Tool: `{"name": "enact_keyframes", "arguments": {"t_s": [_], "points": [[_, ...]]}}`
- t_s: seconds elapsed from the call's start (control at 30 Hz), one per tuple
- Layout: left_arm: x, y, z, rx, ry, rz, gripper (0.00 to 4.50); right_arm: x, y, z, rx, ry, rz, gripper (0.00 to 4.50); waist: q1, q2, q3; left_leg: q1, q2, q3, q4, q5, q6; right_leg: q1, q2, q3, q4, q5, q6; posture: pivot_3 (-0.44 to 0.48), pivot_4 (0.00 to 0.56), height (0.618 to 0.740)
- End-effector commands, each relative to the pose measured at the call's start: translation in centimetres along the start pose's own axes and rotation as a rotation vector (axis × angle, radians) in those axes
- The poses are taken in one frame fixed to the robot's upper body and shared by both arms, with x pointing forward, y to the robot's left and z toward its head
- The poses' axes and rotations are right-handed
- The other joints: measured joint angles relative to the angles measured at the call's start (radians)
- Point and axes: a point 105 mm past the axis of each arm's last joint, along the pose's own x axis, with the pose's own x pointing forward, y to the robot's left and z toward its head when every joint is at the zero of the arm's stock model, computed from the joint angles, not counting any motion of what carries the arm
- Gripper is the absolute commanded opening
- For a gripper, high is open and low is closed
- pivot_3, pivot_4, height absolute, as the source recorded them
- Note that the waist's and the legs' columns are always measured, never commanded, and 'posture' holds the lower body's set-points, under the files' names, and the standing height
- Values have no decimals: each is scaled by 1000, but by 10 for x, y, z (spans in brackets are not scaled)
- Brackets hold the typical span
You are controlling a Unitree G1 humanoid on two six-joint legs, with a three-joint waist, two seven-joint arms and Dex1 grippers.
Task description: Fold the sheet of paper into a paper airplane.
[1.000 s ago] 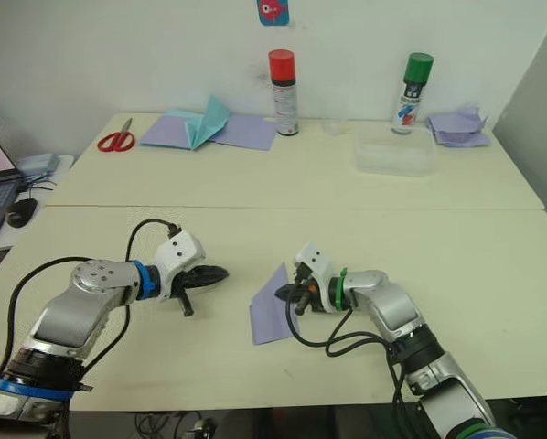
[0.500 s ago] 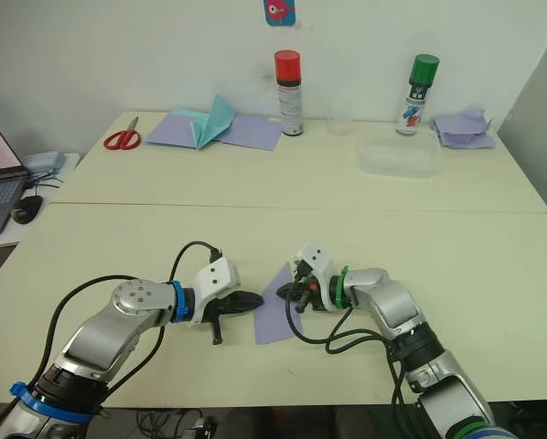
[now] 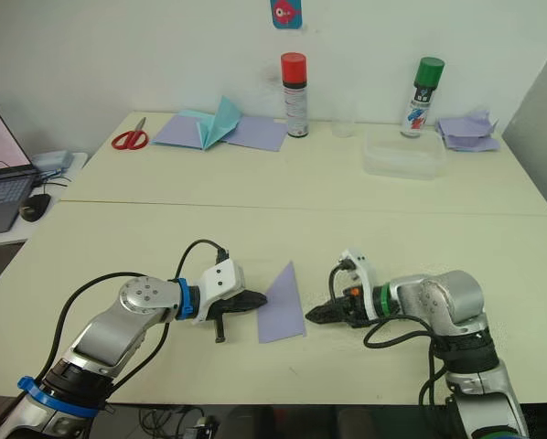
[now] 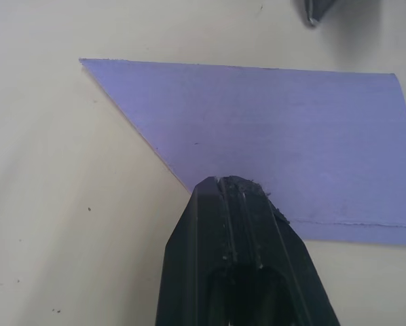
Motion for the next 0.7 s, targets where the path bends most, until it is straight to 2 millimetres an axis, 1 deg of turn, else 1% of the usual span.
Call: {"name": "enact_keyframes", "arguments": {"t_s": [0.03,0.1,0.23,0.37,0.5,0.6,0.7], "points": [[7,-9,-24,-63,85,-26,0,9,4,-3,54,9,26,2941,0,0,0,0,0,0,0,0,0,0,0,0,0,0,1,0,150,740],[7,-10,-24,-67,83,-28,0,15,8,-4,82,10,64,2941,0,0,0,0,0,0,0,0,0,0,0,0,0,0,1,0,150,740],[8,-12,-26,-72,88,-28,0,31,16,3,162,-18,121,2941,-2,0,-1,0,0,0,0,0,0,0,0,0,0,0,1,0,150,740],[8,-12,-26,-76,86,-21,0,36,17,8,214,-41,128,2941,-2,0,-2,0,0,0,0,0,0,0,0,0,0,0,1,0,150,740],[9,-12,-28,-79,88,-12,0,32,17,9,212,-41,117,2941,-1,0,-2,0,0,0,0,0,0,1,0,0,0,-1,1,0,150,740],[9,-11,-29,-81,90,-10,0,29,11,8,220,-46,75,2390,-1,0,-2,0,0,0,0,0,0,1,0,0,-1,-1,2,0,150,740],[9,-10,-29,-77,88,-10,0,28,11,6,203,-36,65,1363,-1,0,-2,0,-1,0,0,0,0,1,0,0,-1,-1,2,0,150,740]]}}
